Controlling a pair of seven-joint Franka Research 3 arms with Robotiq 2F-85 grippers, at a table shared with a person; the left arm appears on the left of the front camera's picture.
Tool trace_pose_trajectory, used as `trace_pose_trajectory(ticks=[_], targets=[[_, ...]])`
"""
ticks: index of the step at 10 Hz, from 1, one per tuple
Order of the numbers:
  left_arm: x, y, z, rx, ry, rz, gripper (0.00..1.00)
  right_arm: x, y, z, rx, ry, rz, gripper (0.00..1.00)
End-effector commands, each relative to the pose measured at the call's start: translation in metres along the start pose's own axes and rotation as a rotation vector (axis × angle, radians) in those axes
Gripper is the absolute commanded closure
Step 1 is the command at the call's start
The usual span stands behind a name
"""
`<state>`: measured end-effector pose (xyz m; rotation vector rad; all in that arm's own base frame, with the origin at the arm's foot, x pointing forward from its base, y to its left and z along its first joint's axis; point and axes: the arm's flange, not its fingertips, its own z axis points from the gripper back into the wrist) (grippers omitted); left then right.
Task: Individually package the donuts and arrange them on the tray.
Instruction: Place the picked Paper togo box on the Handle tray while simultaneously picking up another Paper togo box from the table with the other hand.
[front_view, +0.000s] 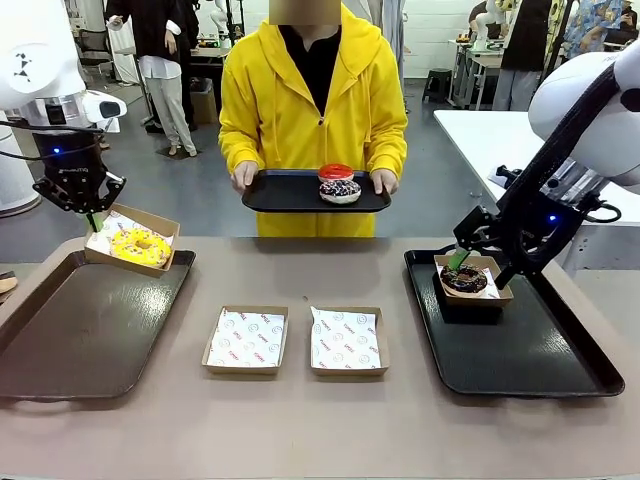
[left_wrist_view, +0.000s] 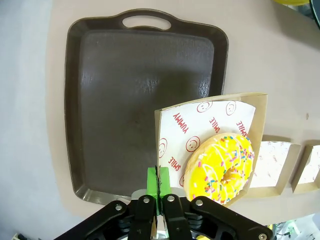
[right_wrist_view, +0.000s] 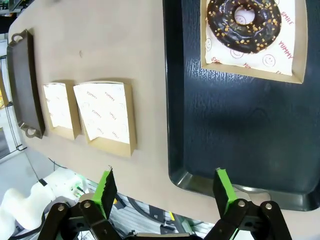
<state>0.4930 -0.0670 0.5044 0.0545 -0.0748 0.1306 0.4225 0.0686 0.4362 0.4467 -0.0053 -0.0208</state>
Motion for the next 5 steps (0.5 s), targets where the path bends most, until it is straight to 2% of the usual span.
trace_pose_trajectory(ticks=[1, 4, 5], targets=[[0.001, 0.000, 0.003, 0.007, 0.004, 0.012, 0.99, -0.002, 0.000, 0.001, -0.009, 0.003, 0.001, 0.00], [0.000, 0.000, 0.000, 0.000, 0.000, 0.000, 0.99, 0.000, 0.000, 0.000, 0.000, 0.000, 0.000, 0.00], [0.003, 0.009, -0.007, -0.006, 0.010, -0.037, 0.99, -0.006, 0.016, -0.009, -0.070, -0.030, -0.001, 0.00]])
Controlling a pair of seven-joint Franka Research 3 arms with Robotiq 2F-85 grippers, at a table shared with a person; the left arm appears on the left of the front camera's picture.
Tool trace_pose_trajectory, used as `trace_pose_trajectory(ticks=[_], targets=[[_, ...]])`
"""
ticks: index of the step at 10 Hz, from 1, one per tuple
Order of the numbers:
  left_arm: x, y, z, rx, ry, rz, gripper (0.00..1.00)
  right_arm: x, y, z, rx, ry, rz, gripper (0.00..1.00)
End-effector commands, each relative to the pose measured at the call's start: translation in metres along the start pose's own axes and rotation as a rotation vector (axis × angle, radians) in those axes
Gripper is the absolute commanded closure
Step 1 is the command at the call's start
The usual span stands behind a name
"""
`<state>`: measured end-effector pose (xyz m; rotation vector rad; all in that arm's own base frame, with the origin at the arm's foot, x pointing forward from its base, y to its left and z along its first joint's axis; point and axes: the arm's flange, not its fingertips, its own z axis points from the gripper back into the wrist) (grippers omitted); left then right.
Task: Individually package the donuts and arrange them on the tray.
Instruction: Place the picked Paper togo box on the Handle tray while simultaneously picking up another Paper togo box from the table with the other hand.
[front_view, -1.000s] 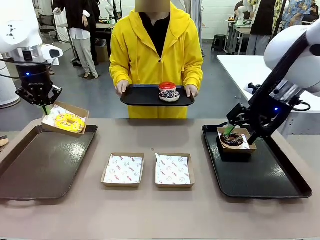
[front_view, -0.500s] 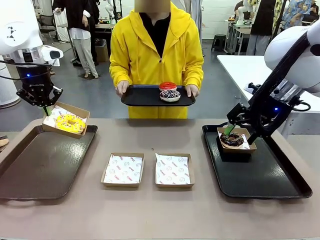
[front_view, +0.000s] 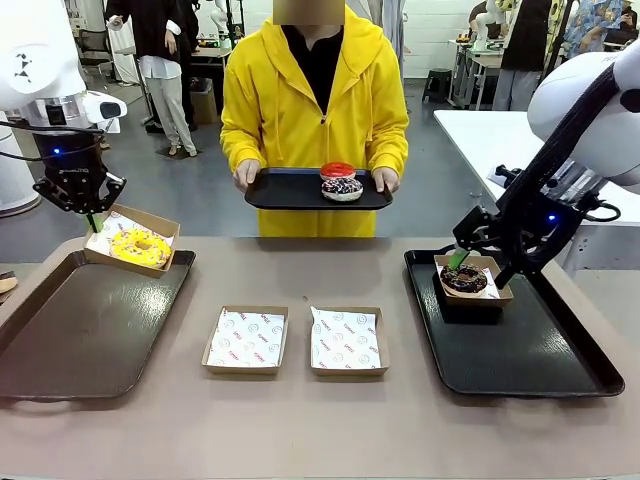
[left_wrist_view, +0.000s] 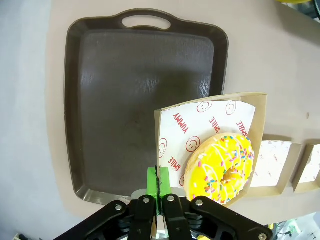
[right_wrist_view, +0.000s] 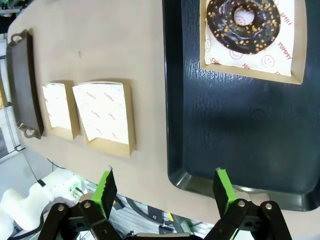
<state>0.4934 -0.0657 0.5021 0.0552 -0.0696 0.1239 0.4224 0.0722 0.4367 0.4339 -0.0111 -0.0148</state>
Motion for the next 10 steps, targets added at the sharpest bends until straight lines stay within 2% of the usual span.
trace_pose_trajectory(ticks=[1, 3, 6, 10], targets=[[0.003, 0.019, -0.012, -0.014, 0.020, -0.061, 0.99, -0.011, 0.031, -0.019, -0.125, -0.034, -0.038, 0.00], [0.012, 0.034, -0.033, -0.033, 0.064, -0.156, 0.99, -0.017, 0.065, -0.047, -0.205, -0.052, -0.045, 0.00], [0.030, 0.045, -0.061, 0.014, 0.033, -0.220, 0.99, -0.016, 0.102, -0.103, -0.269, -0.002, -0.040, 0.00], [0.042, 0.054, -0.083, -0.001, 0.036, -0.096, 0.99, -0.011, 0.134, -0.168, -0.399, 0.027, -0.017, 0.00]])
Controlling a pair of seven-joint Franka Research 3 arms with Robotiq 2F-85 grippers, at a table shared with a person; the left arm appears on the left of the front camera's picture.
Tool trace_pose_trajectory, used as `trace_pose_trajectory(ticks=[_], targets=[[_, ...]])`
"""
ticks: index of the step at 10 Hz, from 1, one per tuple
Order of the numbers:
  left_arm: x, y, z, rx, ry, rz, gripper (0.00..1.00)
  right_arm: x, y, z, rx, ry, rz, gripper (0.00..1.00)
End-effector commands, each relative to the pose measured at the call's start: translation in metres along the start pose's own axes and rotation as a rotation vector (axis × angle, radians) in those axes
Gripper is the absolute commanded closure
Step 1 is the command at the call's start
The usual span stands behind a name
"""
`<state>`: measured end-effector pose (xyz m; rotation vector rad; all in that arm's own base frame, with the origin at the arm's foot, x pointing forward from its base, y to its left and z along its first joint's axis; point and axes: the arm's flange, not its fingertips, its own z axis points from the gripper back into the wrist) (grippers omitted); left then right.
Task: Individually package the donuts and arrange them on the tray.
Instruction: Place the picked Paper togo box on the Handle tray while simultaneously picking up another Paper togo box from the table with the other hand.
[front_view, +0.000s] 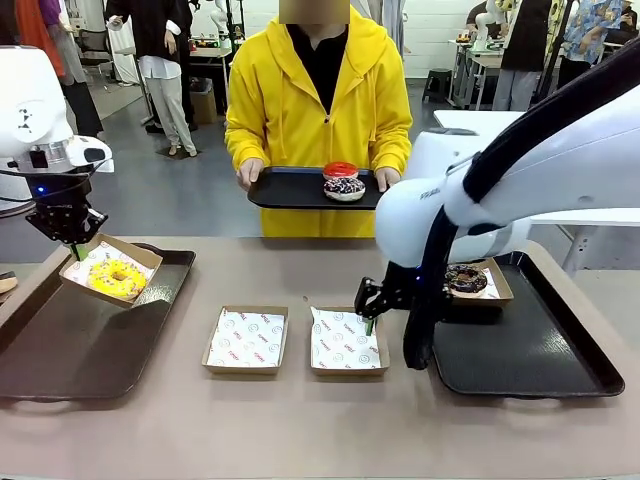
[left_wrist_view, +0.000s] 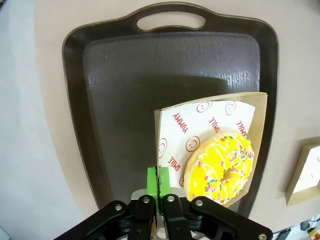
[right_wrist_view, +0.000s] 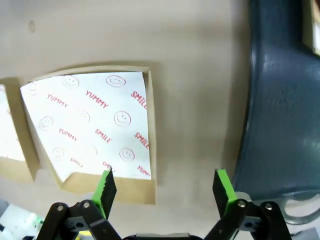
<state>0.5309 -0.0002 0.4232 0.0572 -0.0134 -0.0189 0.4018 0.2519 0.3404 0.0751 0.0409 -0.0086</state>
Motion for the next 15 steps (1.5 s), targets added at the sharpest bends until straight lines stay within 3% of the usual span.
trace_pose_trajectory(ticks=[1, 5, 6, 7, 10, 15], targets=[[0.003, -0.006, -0.001, -0.003, -0.017, 0.053, 0.99, 0.016, 0.017, -0.007, -0.047, -0.014, -0.022, 0.00], [0.009, -0.016, -0.008, -0.012, 0.006, 0.070, 0.99, 0.023, 0.021, -0.015, -0.050, -0.003, -0.037, 0.00], [0.003, -0.010, -0.009, -0.001, 0.012, 0.035, 0.99, 0.019, 0.022, -0.006, -0.054, -0.032, -0.096, 0.00], [0.003, -0.010, -0.009, -0.001, 0.012, 0.035, 0.99, 0.019, 0.014, -0.016, -0.029, 0.013, -0.008, 0.00], [0.004, -0.012, -0.011, -0.002, 0.016, 0.041, 0.99, 0.019, 0.014, -0.016, -0.029, 0.013, -0.008, 0.00], [0.038, -0.021, -0.013, -0.035, 0.059, 0.087, 0.99, 0.019, 0.013, -0.014, -0.031, 0.014, -0.017, 0.00]])
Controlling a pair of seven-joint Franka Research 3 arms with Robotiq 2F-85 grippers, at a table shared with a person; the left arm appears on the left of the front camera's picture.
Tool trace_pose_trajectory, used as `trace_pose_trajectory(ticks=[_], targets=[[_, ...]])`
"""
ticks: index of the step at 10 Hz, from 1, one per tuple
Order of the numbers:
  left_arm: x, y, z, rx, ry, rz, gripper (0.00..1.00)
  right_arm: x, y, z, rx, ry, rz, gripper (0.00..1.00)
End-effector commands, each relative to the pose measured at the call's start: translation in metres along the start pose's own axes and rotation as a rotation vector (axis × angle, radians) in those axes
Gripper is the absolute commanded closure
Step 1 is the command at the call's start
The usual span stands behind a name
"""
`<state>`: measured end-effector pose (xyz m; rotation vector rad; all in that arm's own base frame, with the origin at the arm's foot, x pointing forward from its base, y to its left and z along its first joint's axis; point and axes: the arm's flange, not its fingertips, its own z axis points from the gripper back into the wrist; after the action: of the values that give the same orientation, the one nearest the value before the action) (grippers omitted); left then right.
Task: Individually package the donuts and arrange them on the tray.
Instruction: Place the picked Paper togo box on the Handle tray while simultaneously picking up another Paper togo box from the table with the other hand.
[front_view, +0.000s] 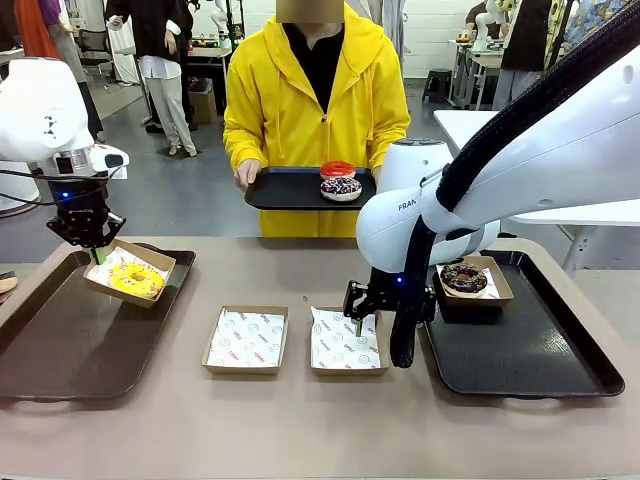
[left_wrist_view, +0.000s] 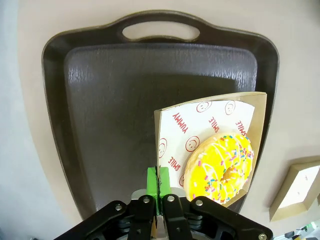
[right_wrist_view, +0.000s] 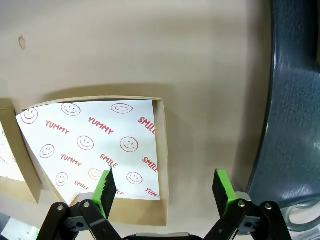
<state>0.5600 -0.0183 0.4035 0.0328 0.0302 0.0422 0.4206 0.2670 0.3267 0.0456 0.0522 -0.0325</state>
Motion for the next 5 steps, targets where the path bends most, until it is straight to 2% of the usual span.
trace_pose_trajectory(ticks=[1, 5], targets=[[0.012, -0.002, 0.007, -0.014, 0.007, 0.027, 0.99, -0.001, -0.001, -0.001, 0.000, 0.003, 0.007, 0.00], [0.029, -0.004, -0.002, -0.019, -0.011, -0.003, 0.99, 0.000, 0.000, -0.001, -0.004, 0.008, 0.002, 0.00]])
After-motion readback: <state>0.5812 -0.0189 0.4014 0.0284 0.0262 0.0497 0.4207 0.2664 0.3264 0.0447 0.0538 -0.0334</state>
